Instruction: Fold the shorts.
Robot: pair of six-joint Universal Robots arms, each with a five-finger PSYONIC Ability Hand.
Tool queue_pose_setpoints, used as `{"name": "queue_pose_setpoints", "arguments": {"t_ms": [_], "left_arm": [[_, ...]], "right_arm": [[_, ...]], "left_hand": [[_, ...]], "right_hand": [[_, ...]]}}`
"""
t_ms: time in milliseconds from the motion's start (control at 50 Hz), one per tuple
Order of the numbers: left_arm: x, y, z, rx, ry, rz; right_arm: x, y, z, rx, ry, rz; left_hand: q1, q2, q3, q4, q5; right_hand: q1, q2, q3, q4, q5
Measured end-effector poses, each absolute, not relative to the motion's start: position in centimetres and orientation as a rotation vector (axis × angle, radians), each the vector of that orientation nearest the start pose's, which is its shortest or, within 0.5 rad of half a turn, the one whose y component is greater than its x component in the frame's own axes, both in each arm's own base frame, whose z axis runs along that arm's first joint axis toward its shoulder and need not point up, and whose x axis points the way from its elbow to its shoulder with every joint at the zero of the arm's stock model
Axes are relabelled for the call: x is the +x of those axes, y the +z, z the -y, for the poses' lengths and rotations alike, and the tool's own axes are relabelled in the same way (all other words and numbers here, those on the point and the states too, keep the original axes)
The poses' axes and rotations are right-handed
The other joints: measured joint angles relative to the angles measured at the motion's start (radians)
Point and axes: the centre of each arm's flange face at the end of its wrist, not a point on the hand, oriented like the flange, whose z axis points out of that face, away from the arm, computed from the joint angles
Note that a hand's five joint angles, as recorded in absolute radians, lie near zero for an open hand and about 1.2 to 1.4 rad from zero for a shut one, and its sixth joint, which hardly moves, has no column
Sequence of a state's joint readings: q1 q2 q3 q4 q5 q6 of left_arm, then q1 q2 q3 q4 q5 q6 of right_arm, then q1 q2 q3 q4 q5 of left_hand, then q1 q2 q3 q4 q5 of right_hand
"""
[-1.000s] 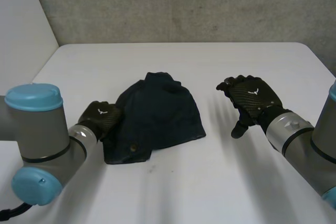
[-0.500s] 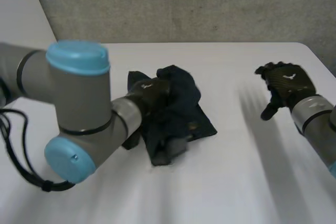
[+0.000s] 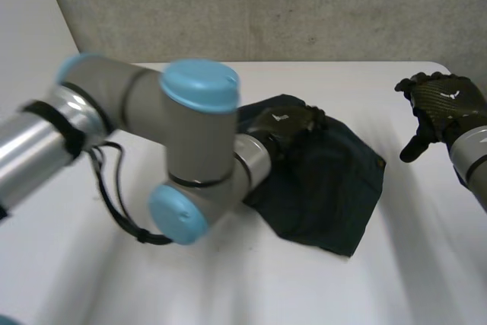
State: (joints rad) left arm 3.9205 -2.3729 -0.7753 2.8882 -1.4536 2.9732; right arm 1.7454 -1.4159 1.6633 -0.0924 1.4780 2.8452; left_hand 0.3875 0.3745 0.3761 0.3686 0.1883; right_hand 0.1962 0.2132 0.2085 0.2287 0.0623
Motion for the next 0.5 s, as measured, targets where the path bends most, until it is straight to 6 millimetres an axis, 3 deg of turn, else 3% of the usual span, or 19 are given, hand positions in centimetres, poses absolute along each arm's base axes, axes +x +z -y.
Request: {"name": "queue_pose_setpoints", "arguments": {"t_ms": [60,80,120,140,200,260,400,420,500], "left_arm": [[-41.9,21.8,22.0,-0.723,1.368,1.955],[-39.2,23.7,22.5,-0.694,1.405,1.986],[-38.6,24.1,22.6,-0.686,1.412,1.992],[-36.6,25.0,22.8,-0.656,1.44,2.015],[-34.7,25.4,23.2,-0.632,1.467,2.046],[-31.9,24.7,24.0,-0.625,1.5,2.118],[-29.2,22.5,25.4,-0.674,1.541,2.214],[-28.3,21.4,26.2,-0.703,1.571,2.242],[-27.5,19.6,27.8,-0.732,1.608,2.269]], "right_arm": [[19.4,24.4,29.0,-0.659,-2.043,-2.299],[19.5,25.6,27.6,-0.716,-1.989,-2.284],[19.6,25.7,27.5,-0.722,-1.982,-2.283],[19.9,26.0,26.2,-0.778,-1.894,-2.269],[20.3,26.0,24.8,-0.826,-1.788,-2.255],[21.0,25.1,22.6,-0.876,-1.62,-2.24],[21.7,23.1,20.5,-0.902,-1.466,-2.24],[22.5,21.1,19.8,-0.911,-1.405,-2.246],[23.2,18.4,19.5,-0.92,-1.392,-2.276]], "left_hand": [[0.0,-0.002,-0.001,0.0,-0.001],[0.0,-0.003,-0.002,0.0,0.0],[0.0,-0.003,-0.002,0.0,-0.001],[0.0,-0.003,-0.002,0.0,0.0],[0.0,-0.002,-0.002,0.001,0.001],[0.0,0.001,0.001,0.002,0.009],[0.0,0.001,0.001,0.002,0.01],[0.0,0.001,0.001,0.002,0.01],[0.0,0.001,0.001,0.002,0.01]], "right_hand": [[0.0,0.0,0.0,0.0,0.0],[0.0,0.0,0.0,0.0,0.0],[0.0,0.0,0.0,0.0,0.0],[0.0,0.0,0.0,0.0,0.0],[0.001,0.004,0.006,0.001,0.001],[0.003,0.027,0.035,0.011,0.016],[0.003,0.042,0.051,0.029,0.031],[0.003,0.047,0.058,0.037,0.032],[0.015,0.056,0.066,0.045,0.04]]}}
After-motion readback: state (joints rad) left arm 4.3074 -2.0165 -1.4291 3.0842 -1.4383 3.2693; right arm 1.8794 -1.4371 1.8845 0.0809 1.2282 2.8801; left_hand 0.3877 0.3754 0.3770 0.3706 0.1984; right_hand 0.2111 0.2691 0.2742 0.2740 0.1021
